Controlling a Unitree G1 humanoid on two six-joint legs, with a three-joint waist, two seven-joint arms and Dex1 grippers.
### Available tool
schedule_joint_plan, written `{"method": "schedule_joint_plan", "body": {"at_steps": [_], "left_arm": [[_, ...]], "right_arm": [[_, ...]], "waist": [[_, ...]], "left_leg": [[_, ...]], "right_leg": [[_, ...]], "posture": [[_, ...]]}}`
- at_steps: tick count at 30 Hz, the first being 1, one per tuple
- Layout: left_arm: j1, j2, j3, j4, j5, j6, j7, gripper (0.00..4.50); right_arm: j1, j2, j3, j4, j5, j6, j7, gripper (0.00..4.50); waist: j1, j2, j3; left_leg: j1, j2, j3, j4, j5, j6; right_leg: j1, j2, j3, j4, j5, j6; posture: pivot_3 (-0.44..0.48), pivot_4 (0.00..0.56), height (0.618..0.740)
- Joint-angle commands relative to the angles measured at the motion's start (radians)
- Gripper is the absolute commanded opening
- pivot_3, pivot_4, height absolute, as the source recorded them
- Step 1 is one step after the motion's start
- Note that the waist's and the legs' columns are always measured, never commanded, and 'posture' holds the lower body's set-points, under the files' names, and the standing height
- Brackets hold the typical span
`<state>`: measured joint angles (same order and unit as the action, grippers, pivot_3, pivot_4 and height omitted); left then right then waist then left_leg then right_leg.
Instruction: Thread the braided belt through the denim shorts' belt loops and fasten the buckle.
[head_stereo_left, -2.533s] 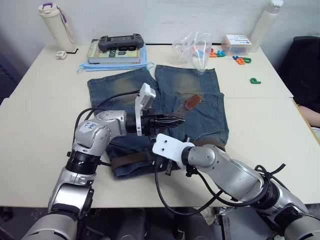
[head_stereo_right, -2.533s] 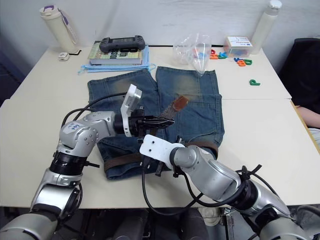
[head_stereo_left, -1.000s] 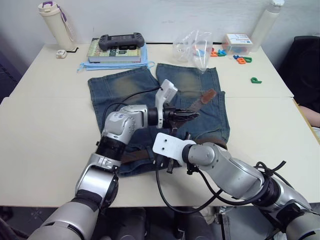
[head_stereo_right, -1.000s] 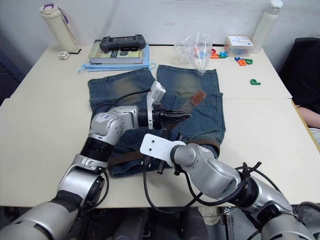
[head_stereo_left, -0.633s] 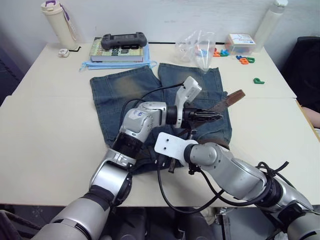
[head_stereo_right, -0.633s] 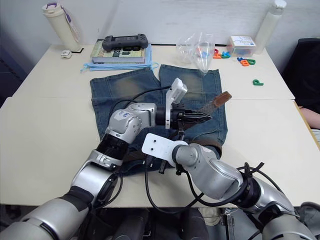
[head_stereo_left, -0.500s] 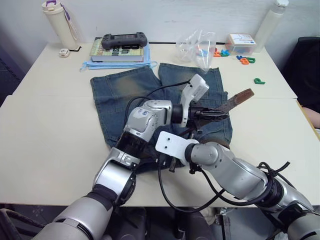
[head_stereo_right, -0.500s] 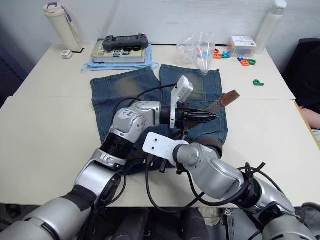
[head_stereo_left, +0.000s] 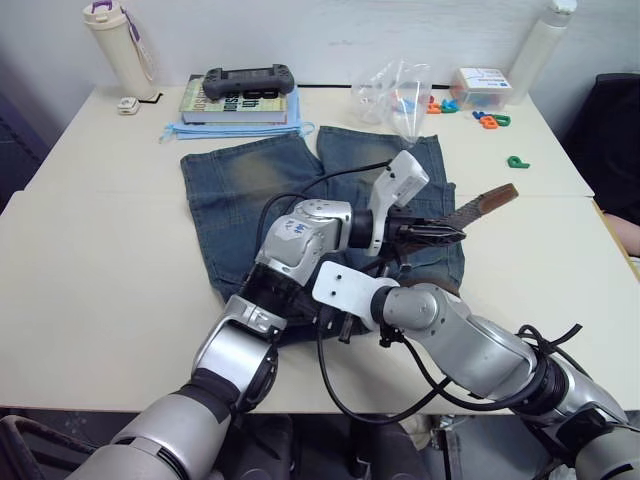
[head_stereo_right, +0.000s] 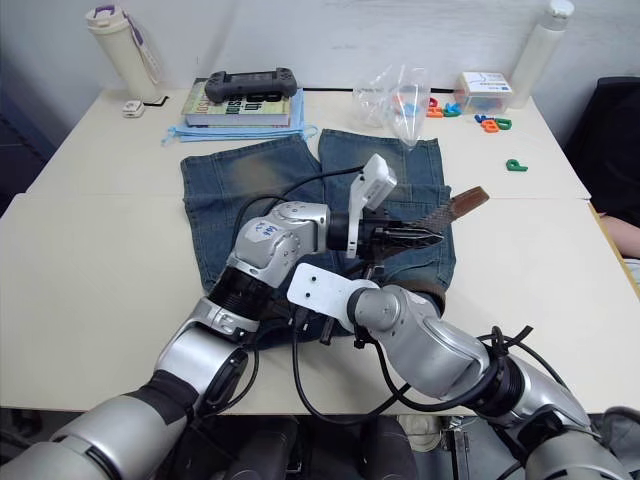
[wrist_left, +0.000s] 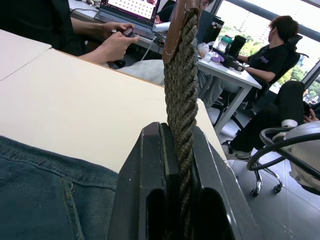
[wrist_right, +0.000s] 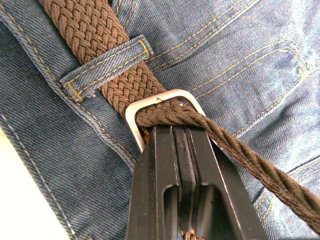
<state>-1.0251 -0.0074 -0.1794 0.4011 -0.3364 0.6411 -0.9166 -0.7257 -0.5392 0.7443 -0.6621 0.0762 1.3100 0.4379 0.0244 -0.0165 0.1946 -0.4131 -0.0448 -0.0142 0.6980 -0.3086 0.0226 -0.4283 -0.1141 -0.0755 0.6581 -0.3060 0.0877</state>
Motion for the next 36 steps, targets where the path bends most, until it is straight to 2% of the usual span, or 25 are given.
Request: {"method": "schedule_joint_plan", "body": {"at_steps": [1,8,12,17,22,29,32,36], "left_arm": [[0.014,0.029,0.035,-0.128,-0.025,-0.013,0.015,0.0],[0.263,0.242,0.104,-0.343,-0.013,0.049,0.092,0.0],[0.434,0.371,0.096,-0.484,0.019,0.05,0.115,0.0],[0.588,0.475,0.072,-0.638,0.076,0.001,0.151,0.0],[0.685,0.567,0.027,-0.72,0.198,-0.139,0.184,0.0],[0.715,0.605,0.02,-0.737,0.259,-0.218,0.202,0.0],[0.734,0.607,0.031,-0.742,0.255,-0.227,0.204,0.0],[0.748,0.599,0.047,-0.744,0.241,-0.221,0.207,0.0]], "right_arm": [[0.032,0.013,0.075,0.017,0.041,0.004,0.04,0.1],[0.036,-0.002,0.07,0.028,0.022,-0.018,0.031,0.1],[0.04,0.002,0.07,0.052,0.007,-0.04,0.025,0.1],[0.04,0.017,0.06,0.076,-0.013,-0.06,0.014,0.1],[0.054,0.059,-0.003,0.067,-0.021,-0.062,-0.01,0.1],[0.082,0.057,-0.156,-0.021,0.015,-0.071,0.012,0.1],[0.114,0.069,-0.248,-0.071,0.048,-0.06,0.017,0.88],[0.142,0.061,-0.343,-0.13,0.084,-0.06,0.024,2.81]], "waist": [[-0.002,0.0,0.0],[-0.012,0.0,0.0],[-0.017,0.001,0.0],[-0.019,0.0,0.0],[-0.026,0.0,-0.001],[-0.021,0.001,0.0],[-0.021,0.001,0.0],[-0.019,0.001,0.0]], "left_leg": [[0.0,0.0,0.0,0.0,0.0,0.0],[0.002,0.0,0.0,0.0,0.0,-0.001],[0.003,0.0,0.0,-0.001,0.0,-0.001],[0.003,0.0,0.0,0.0,0.0,-0.001],[0.004,0.001,0.001,-0.001,0.0,-0.001],[0.002,0.001,0.001,-0.001,-0.001,0.0],[0.0,0.001,0.001,-0.001,-0.001,0.001],[-0.004,0.001,0.001,0.0,-0.002,0.001]], "right_leg": [[0.0,0.0,0.0,0.0,0.0,0.0],[0.0,0.0,0.001,0.001,0.0,0.0],[0.001,0.0,0.001,0.001,0.0,0.0],[0.001,0.0,0.002,0.001,0.0,0.0],[0.001,0.0,0.003,0.002,0.0,-0.001],[0.0,0.0,0.003,0.002,-0.001,-0.001],[-0.002,0.0,0.003,0.001,-0.001,-0.001],[-0.006,0.0,0.002,0.001,-0.001,-0.001]], "posture": [[0.0,0.15,0.667],[0.0,0.15,0.667],[0.0,0.15,0.667],[0.0,0.15,0.667],[0.0,0.15,0.667],[0.0,0.15,0.667],[0.0,0.15,0.667],[0.0,0.15,0.667]]}}
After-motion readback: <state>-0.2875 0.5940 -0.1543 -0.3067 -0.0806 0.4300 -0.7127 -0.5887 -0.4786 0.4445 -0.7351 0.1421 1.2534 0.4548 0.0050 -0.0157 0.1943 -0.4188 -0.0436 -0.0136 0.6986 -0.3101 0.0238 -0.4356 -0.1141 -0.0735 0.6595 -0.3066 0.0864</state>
